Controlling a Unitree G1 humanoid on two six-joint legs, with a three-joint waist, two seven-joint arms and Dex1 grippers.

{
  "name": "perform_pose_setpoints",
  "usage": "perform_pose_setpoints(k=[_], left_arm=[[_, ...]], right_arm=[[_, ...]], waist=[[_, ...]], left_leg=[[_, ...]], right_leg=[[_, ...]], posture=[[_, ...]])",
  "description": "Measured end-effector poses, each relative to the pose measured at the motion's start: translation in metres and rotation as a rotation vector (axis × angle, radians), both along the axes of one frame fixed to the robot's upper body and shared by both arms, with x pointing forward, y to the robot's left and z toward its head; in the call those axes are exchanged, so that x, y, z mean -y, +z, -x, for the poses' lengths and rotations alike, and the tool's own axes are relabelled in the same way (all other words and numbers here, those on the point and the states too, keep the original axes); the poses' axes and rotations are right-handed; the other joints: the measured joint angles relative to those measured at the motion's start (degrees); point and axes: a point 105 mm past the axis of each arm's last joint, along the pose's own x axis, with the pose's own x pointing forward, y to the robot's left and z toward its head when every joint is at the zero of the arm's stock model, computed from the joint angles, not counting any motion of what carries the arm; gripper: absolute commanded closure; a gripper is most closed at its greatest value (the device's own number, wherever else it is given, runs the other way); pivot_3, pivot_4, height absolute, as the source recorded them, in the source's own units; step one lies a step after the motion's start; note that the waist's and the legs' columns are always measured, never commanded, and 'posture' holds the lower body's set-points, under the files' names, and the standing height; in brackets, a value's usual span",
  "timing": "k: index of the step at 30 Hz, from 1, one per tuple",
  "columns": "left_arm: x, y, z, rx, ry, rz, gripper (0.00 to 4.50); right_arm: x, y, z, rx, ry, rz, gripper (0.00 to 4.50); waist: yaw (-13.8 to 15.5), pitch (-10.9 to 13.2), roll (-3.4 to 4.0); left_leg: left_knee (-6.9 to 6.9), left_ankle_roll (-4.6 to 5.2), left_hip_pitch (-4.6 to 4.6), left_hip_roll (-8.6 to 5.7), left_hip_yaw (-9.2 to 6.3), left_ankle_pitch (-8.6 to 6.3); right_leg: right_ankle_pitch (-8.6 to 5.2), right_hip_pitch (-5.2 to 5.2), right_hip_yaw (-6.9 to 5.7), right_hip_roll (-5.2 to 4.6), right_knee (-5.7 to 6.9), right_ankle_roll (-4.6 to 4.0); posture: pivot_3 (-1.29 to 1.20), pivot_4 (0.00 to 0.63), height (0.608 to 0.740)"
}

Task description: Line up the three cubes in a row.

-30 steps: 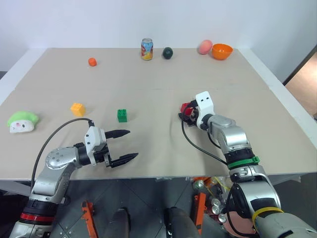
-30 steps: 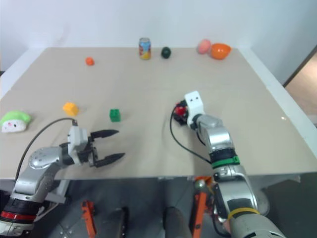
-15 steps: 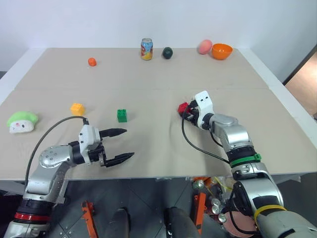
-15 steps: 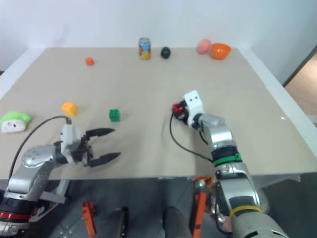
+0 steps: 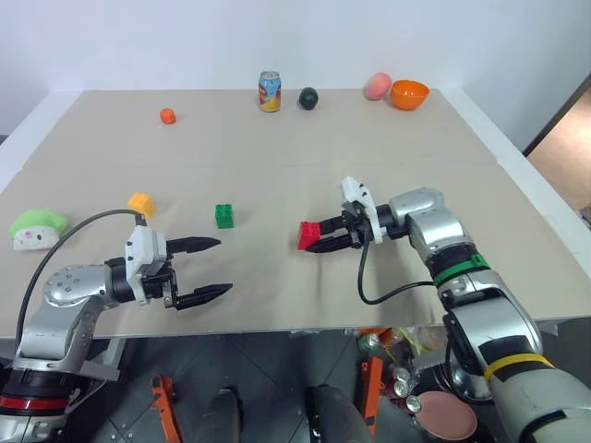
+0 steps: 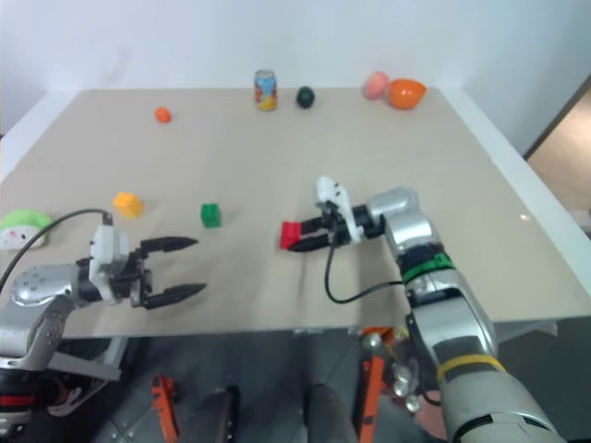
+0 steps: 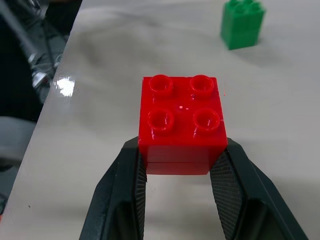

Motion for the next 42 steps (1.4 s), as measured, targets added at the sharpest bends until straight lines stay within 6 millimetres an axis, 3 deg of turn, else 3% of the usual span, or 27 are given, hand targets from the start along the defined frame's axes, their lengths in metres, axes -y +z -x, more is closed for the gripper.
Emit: perform_pose_setpoints(k=[3, 14, 42], left_arm=[[-0.006, 0.000, 0.008, -0.013, 0.031, -0.013, 0.00], [-0.017, 0.007, 0.023, -0.026, 0.094, -0.046, 0.00], [-0.015, 0.011, 0.020, -0.039, 0.102, -0.038, 0.00]], right_arm=[[-0.006, -0.012, 0.002, -0.022, 0.032, 0.024, 3.27], [-0.013, -0.017, 0.007, -0.009, 0.091, 0.039, 3.27], [-0.003, -0.021, -0.004, 0.131, 0.037, 0.044, 3.27]], waist=[[0.1, 0.0, 0.02], [0.1, 0.0, 0.04], [0.1, 0.0, 0.04]], left_leg=[[-0.13, 0.00, -0.02, 0.00, 0.00, 0.00], [-0.15, -0.01, 0.00, 0.00, 0.00, 0.00], [-0.15, -0.01, 0.01, 0.00, 0.02, 0.01]], right_leg=[[-0.05, -0.07, 0.00, 0.00, 0.00, 0.00], [-0.06, -0.06, 0.00, 0.00, 0.01, -0.04], [-0.06, -0.06, 0.00, 0.00, 0.01, -0.04]], posture=[[0.00, 0.150, 0.740], [0.00, 0.150, 0.740], [0.00, 0.150, 0.740]])
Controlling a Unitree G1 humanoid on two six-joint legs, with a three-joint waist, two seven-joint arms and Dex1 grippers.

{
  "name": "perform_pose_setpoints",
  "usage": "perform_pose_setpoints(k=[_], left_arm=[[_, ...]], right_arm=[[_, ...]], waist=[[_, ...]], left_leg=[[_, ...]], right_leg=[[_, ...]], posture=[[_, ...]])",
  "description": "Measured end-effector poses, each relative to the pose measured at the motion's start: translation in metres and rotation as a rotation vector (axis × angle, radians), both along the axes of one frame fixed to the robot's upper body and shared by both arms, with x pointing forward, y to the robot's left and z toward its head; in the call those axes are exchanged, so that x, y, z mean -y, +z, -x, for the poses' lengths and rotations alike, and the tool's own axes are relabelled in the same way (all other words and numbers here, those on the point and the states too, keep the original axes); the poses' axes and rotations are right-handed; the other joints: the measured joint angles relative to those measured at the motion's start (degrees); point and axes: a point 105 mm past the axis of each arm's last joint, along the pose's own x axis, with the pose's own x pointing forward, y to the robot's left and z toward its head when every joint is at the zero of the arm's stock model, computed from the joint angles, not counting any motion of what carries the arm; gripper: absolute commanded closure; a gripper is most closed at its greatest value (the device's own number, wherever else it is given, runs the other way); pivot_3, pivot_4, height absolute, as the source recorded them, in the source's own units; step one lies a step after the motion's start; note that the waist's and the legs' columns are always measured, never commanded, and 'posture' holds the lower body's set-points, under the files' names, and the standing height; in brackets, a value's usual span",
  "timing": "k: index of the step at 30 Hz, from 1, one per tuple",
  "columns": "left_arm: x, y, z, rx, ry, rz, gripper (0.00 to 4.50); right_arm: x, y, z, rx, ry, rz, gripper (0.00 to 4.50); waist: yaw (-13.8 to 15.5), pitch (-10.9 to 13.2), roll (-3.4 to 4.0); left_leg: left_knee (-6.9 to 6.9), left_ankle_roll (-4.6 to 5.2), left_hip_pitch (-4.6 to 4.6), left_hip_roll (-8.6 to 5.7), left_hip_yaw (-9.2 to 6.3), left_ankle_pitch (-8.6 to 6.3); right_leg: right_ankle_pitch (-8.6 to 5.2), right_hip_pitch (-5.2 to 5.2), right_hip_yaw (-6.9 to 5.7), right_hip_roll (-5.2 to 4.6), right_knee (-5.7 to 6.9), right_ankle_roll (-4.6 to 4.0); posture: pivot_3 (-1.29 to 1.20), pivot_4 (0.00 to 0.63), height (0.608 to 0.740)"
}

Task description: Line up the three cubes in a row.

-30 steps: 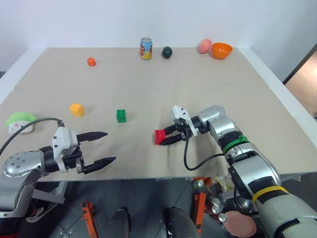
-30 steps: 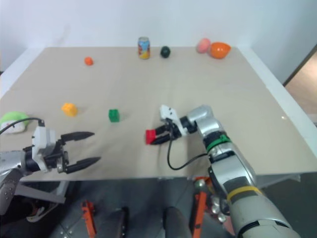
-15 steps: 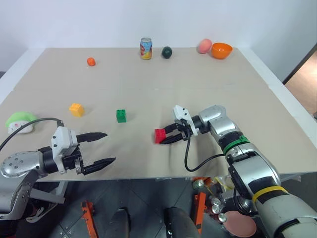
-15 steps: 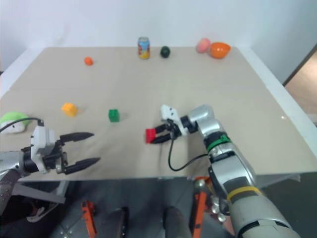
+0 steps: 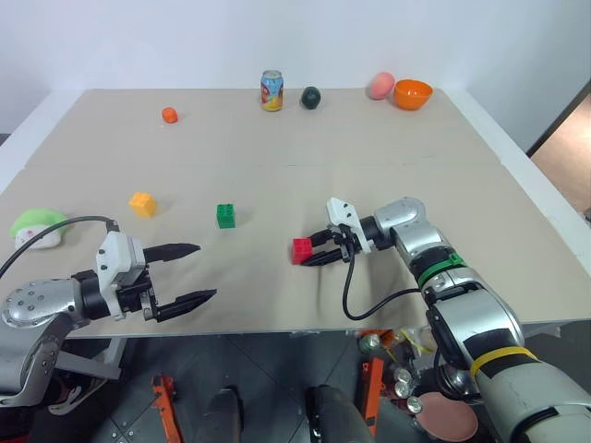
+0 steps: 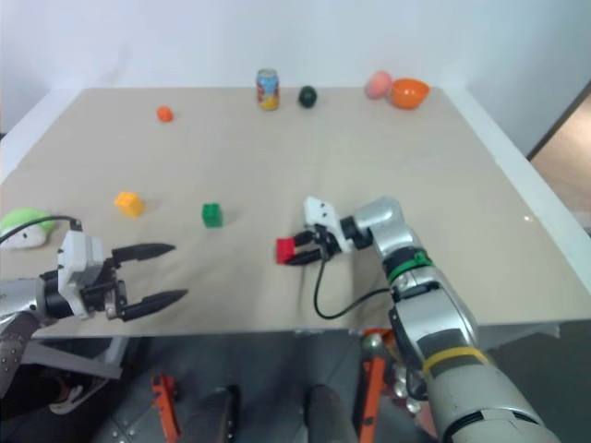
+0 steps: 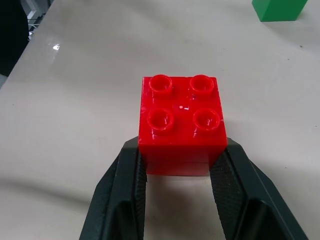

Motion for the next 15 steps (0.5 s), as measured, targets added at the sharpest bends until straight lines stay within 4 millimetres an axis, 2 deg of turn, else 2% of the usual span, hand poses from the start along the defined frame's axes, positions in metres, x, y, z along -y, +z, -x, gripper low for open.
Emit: perform_pose_setpoints(k=[15], left_arm=[[0.0018, 0.0039, -0.0017, 0.013, -0.006, 0.003, 0.00]], right_arm=[[0.0001, -0.0020, -0.0008, 0.012, -0.003, 0.012, 3.27]], waist=[[0.0, 0.0, 0.00]], left_leg=[[0.00, 0.00, 0.01, 0.00, 0.00, 0.00]], right_leg=[[0.00, 0.01, 0.00, 0.00, 0.01, 0.01]], posture=[[0.00, 0.150, 0.740]])
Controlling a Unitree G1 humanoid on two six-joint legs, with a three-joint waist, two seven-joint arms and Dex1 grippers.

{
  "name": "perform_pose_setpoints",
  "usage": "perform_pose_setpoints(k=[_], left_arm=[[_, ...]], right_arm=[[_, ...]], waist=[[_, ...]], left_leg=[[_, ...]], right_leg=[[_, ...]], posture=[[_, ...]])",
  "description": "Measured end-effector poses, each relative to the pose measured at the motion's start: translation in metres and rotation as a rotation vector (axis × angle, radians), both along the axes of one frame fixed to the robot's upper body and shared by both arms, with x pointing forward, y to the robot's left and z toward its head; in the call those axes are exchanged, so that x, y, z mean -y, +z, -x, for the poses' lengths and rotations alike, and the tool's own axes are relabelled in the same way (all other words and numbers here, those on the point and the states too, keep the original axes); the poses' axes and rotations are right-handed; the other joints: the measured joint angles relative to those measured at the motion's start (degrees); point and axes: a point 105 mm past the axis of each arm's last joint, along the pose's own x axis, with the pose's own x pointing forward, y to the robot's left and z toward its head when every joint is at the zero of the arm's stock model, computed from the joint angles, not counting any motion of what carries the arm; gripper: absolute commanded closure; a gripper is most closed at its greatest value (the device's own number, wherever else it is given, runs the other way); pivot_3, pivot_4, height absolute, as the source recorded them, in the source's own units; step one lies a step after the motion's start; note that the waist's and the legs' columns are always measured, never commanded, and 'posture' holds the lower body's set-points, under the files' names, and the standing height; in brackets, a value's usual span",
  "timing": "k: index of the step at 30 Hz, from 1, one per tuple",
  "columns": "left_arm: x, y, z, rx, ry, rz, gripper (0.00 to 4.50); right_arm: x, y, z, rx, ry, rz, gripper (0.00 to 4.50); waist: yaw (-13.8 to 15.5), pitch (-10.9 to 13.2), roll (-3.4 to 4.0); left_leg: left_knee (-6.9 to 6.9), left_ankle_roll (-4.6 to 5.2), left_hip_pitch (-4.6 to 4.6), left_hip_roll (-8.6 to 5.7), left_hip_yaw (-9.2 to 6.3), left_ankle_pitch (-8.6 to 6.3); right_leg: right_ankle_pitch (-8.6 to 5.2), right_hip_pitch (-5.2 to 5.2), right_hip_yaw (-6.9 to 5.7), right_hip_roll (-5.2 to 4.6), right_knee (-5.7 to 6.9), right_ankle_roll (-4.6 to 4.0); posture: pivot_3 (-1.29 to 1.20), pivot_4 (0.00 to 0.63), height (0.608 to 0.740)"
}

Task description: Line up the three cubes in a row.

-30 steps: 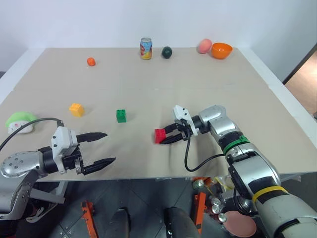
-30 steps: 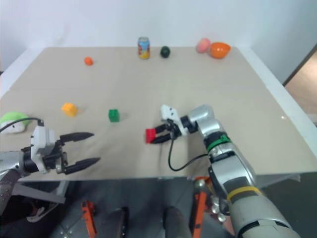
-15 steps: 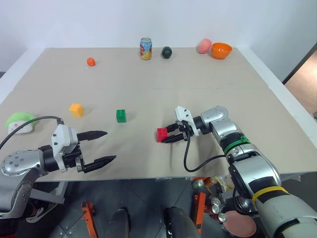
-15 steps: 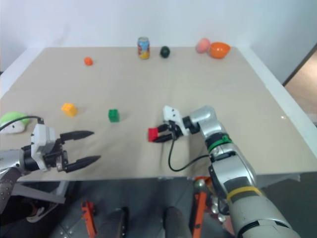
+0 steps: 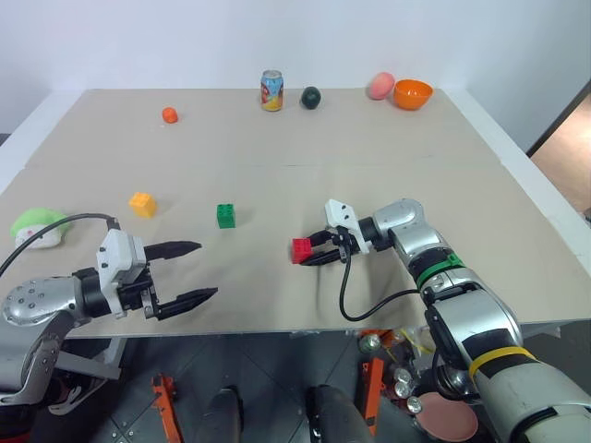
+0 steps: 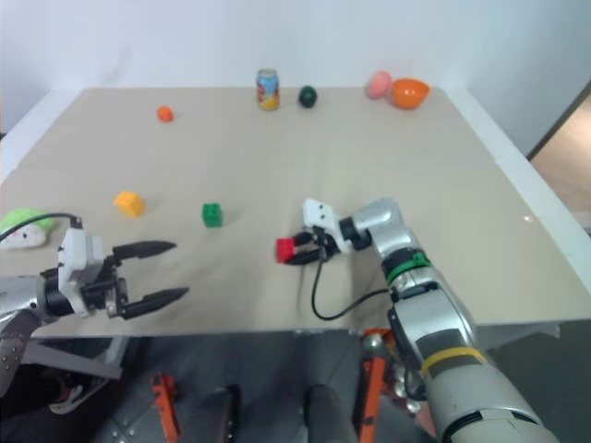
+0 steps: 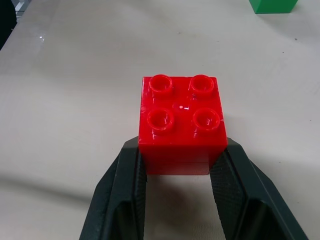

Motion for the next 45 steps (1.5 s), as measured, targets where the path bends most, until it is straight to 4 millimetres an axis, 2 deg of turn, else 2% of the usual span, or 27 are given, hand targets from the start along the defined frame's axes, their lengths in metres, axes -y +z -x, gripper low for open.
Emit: perform_pose_setpoints(k=[19, 21, 25, 29, 33, 37, 39, 41, 43, 45], left_arm=[[0.001, 0.001, 0.000, -0.001, -0.003, 0.016, 0.00], [0.001, 0.001, 0.000, -0.001, -0.003, 0.016, 0.00], [0.001, 0.001, 0.000, -0.002, -0.004, 0.017, 0.00], [0.001, 0.001, 0.000, -0.003, -0.007, 0.017, 0.00], [0.001, -0.001, -0.001, -0.008, 0.001, 0.018, 0.00], [-0.008, -0.014, -0.009, -0.028, 0.103, -0.005, 0.00], [-0.014, -0.027, -0.015, -0.051, 0.192, -0.023, 0.00], [-0.019, -0.035, -0.023, -0.063, 0.287, -0.021, 0.00], [-0.021, -0.037, -0.028, -0.076, 0.337, -0.004, 0.00], [-0.024, -0.043, -0.037, -0.132, 0.443, 0.034, 0.00]], right_arm=[[-0.006, -0.003, 0.004, -0.028, 0.036, 0.004, 3.27], [-0.007, -0.003, 0.004, -0.027, 0.036, 0.007, 2.24], [-0.009, -0.006, 0.005, -0.036, 0.043, 0.018, 1.08], [-0.007, -0.006, 0.005, -0.038, 0.040, 0.025, 1.08], [0.008, -0.003, 0.004, -0.038, 0.029, 0.054, 1.08], [0.049, 0.009, -0.002, 0.028, -0.032, 0.135, 1.08], [0.069, 0.024, -0.006, 0.093, -0.060, 0.177, 1.08], [0.079, 0.042, -0.008, 0.173, -0.061, 0.204, 1.08], [0.079, 0.049, -0.008, 0.200, -0.059, 0.196, 1.08], [0.073, 0.070, -0.008, 0.246, -0.066, 0.109, 1.08]], waist=[[0.0, 0.0, 0.00], [0.0, 0.0, 0.00], [-0.1, 0.0, -0.01], [-0.1, 0.0, 0.00], [0.2, 0.0, 0.00], [0.2, 0.0, 0.02], [0.1, 0.0, 0.03], [-0.3, 0.0, 0.03], [-0.4, 0.0, 0.03], [-0.4, 0.1, 0.13]], left_leg=[[0.00, 0.00, 0.06, 0.00, 0.00, 0.00], [0.00, 0.00, 0.07, 0.00, 0.00, 0.00], [0.00, 0.00, 0.16, 0.02, 0.02, 0.00], [0.01, 0.02, 0.20, 0.03, 0.04, 0.11], [0.02, -0.08, 0.14, 0.02, 0.07, 0.18], [0.02, -0.10, 0.06, -0.02, 0.24, 0.18], [-0.01, -0.10, 0.06, 0.00, 0.30, 0.17], [-0.11, -0.09, 0.14, 0.10, 0.34, 0.16], [-0.12, -0.09, 0.16, 0.17, 0.34, 0.16], [-0.11, -0.08, 0.16, 0.17, 0.34, 0.17]], right_leg=[[0.00, 0.03, 0.00, 0.01, 0.03, 0.00], [0.00, 0.04, 0.00, 0.01, 0.03, 0.00], [0.03, 0.09, 0.01, 0.02, 0.04, -0.04], [0.13, 0.10, 0.01, 0.02, 0.06, -0.12], [0.11, 0.14, 0.02, -0.01, 0.06, -0.08], [0.03, 0.10, 0.09, -0.10, 0.03, 0.04], [0.01, 0.05, 0.14, -0.08, 0.04, 0.07], [0.02, 0.00, 0.14, -0.02, 0.05, 0.04], [0.03, 0.01, 0.14, 0.04, 0.06, 0.01], [0.06, 0.00, 0.16, 0.05, 0.11, 0.02]], posture=[[0.00, 0.150, 0.740], [0.00, 0.150, 0.740], [0.00, 0.150, 0.740], [0.00, 0.150, 0.740], [0.00, 0.150, 0.740], [0.00, 0.150, 0.740], [0.00, 0.150, 0.740], [0.00, 0.150, 0.740], [0.00, 0.150, 0.740], [0.00, 0.150, 0.740]])
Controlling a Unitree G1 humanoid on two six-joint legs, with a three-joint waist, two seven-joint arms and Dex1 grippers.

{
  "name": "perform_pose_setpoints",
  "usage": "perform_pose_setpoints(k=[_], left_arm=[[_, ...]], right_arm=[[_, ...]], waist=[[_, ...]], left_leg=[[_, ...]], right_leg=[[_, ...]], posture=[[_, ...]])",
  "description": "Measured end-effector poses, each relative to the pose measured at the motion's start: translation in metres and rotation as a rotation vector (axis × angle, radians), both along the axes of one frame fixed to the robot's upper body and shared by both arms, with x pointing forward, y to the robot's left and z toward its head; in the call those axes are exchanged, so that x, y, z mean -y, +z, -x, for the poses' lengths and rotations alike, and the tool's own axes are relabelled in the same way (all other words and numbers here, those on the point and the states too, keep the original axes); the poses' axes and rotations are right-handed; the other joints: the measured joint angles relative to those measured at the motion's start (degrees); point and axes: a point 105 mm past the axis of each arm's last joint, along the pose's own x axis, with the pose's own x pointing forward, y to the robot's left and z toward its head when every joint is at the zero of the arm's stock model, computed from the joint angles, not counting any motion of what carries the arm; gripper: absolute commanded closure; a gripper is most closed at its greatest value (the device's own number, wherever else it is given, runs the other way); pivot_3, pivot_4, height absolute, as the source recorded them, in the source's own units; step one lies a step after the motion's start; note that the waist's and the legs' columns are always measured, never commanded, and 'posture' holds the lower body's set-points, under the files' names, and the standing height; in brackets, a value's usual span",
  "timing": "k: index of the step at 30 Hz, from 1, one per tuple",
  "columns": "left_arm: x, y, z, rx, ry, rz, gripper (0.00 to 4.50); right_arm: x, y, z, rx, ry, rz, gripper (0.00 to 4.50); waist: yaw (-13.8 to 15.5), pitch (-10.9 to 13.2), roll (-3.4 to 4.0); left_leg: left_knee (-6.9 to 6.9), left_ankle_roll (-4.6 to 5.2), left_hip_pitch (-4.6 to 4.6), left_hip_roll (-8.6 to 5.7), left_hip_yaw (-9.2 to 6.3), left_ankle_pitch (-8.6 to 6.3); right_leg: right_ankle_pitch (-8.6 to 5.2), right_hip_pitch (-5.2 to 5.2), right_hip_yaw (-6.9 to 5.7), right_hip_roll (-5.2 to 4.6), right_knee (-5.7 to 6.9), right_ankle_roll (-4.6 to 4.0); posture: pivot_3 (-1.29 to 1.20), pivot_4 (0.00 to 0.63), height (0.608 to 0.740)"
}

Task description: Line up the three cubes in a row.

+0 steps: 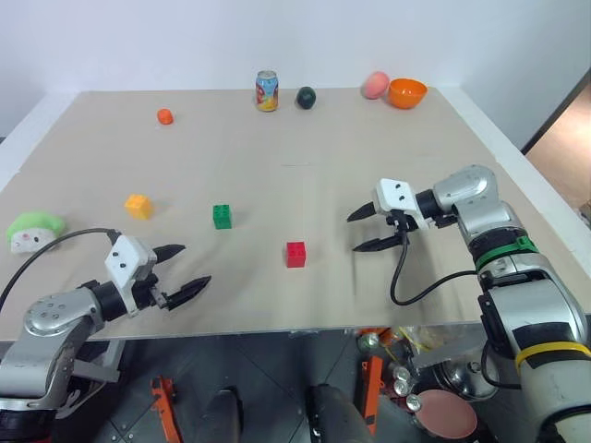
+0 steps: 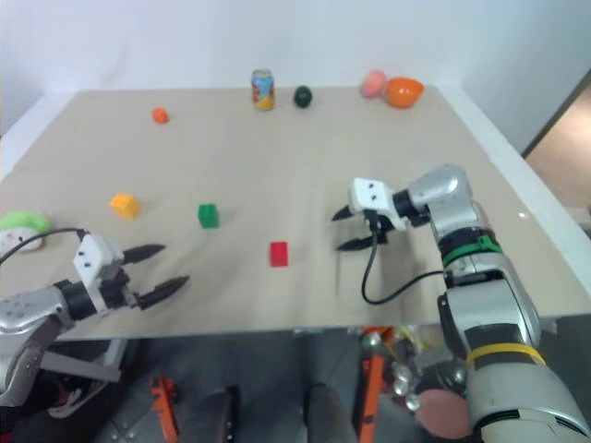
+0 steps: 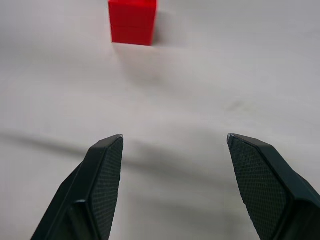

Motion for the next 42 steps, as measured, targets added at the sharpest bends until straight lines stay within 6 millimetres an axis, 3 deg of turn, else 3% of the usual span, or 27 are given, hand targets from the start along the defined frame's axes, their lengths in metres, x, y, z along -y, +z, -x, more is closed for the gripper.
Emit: perform_pose_setpoints(k=[1, 5, 9, 11, 16, 25, 31, 42], left_arm=[[-0.002, -0.005, -0.005, -0.027, 0.063, 0.014, 0.00], [-0.002, -0.011, -0.014, -0.073, 0.160, 0.054, 0.00], [0.001, -0.016, -0.022, -0.112, 0.241, 0.074, 0.00], [0.006, -0.017, -0.026, -0.117, 0.247, 0.072, 0.00], [0.033, -0.009, -0.047, -0.104, 0.237, 0.104, 0.00], [0.042, -0.013, -0.071, -0.119, 0.322, 0.071, 0.00], [0.051, -0.013, -0.080, -0.114, 0.335, 0.065, 0.00], [0.075, -0.007, -0.095, -0.130, 0.297, 0.115, 0.00]], right_arm=[[-0.008, 0.023, 0.002, 0.042, 0.017, -0.095, 1.08], [-0.022, 0.050, 0.027, 0.047, 0.082, -0.277, 1.08], [-0.037, 0.028, 0.065, -0.095, 0.123, -0.351, 1.08], [-0.043, 0.024, 0.074, -0.128, 0.129, -0.369, 1.08], [-0.060, 0.027, 0.095, -0.181, 0.128, -0.454, 1.08], [-0.061, 0.010, 0.087, -0.206, -0.026, -0.534, 1.08], [-0.062, 0.013, 0.072, -0.136, -0.145, -0.593, 1.08], [-0.060, 0.013, 0.068, -0.115, -0.187, -0.611, 1.08]], waist=[[0.0, 0.0, 0.00], [0.5, 0.0, -0.04], [0.9, 0.0, -0.06], [0.9, 0.0, -0.05], [0.7, 0.0, -0.08], [0.6, -0.1, -0.08], [0.7, -0.1, -0.09], [0.8, -0.1, -0.09]], left_leg=[[0.01, 0.00, 0.00, 0.01, -0.01, 0.00], [0.03, -0.01, -0.01, 0.00, -0.03, 0.00], [0.16, -0.02, -0.14, -0.08, -0.03, -0.01], [0.24, -0.03, -0.18, -0.11, 0.00, -0.01], [0.57, -0.03, -0.15, -0.13, 0.02, 0.00], [0.56, -0.01, -0.19, -0.13, 0.02, 0.00], [0.59, -0.02, -0.19, -0.16, 0.01, 0.00], [0.57, 0.00, -0.20, -0.17, 0.00, 0.01]], right_leg=[[0.01, 0.01, 0.00, 0.02, 0.01, 0.00], [-0.04, 0.09, 0.00, 0.01, 0.01, 0.08], [-0.05, 0.09, -0.02, -0.07, 0.00, 0.16], [-0.01, 0.07, -0.01, -0.09, 0.00, 0.16], [0.14, 0.19, -0.01, -0.11, 0.00, 0.15], [0.14, 0.17, -0.01, -0.10, -0.01, 0.22], [0.15, 0.21, -0.01, -0.11, -0.01, 0.23], [0.15, 0.21, 0.00, -0.11, -0.03, 0.28]], posture=[[0.00, 0.150, 0.740], [0.00, 0.150, 0.740], [0.00, 0.150, 0.740], [0.00, 0.150, 0.740], [0.00, 0.150, 0.740], [0.00, 0.150, 0.740], [0.00, 0.150, 0.740], [0.00, 0.150, 0.740]])
